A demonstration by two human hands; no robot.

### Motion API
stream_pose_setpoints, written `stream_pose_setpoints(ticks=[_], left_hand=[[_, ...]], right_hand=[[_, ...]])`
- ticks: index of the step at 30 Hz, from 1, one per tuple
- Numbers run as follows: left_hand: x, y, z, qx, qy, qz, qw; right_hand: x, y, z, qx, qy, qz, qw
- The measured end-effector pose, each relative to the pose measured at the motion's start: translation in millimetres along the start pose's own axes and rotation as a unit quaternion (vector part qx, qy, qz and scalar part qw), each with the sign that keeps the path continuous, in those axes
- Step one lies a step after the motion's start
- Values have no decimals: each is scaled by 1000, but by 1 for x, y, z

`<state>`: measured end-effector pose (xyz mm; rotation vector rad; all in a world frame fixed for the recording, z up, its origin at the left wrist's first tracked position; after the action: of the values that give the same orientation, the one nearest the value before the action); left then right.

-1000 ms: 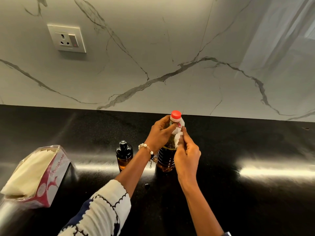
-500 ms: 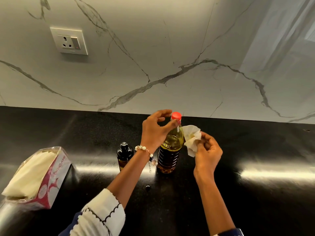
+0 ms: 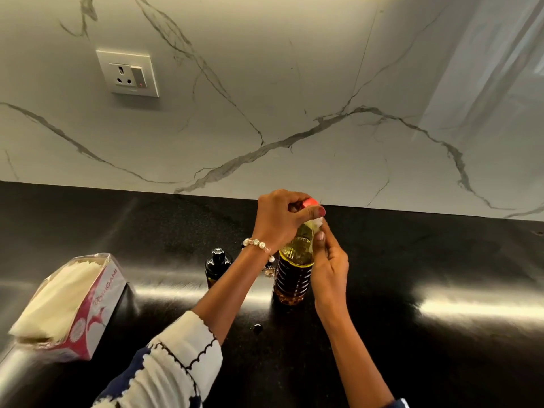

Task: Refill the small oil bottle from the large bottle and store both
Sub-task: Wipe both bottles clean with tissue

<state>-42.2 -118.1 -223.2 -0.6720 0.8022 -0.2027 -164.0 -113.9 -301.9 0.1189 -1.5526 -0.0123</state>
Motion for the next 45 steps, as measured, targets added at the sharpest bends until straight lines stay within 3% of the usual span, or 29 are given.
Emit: stream_pose_setpoints(ticks=[4,10,19,26,33,40,45], left_hand=[[7,-4,-2,33,74,44,996],[12,-4,-6,75,148,73,983],[9,-4,-6,78,151,67,983],[10,-13,-9,134,145,49,979],[12,-19,-10,147,137,36,979],[16,-14,-11,117,156,44,980],[15,-14,-13,131,159,32,978]], right_hand=[[-25,12,4,0,12,-18,1000],[0,12,-3,18,0,32,999],[-21,-6,4,34,24,-36,998],[-2,11,1,31,2,43,999],[16,-23,1,87,40,41,995],[0,10,-7,13,139,94,986],[10,-4,-6,7,80,95,992]])
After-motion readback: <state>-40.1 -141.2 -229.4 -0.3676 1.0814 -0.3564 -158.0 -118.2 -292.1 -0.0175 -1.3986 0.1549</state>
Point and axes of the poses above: each hand's wrist, its own y-axis away from the middle knuckle, its own z-axis out of the back of the hand, x = y × z, the point moved 5 cm from there along -y, towards the middle knuckle, and after that the axes turned 15 degrees about -z, right-handed, at the moved point
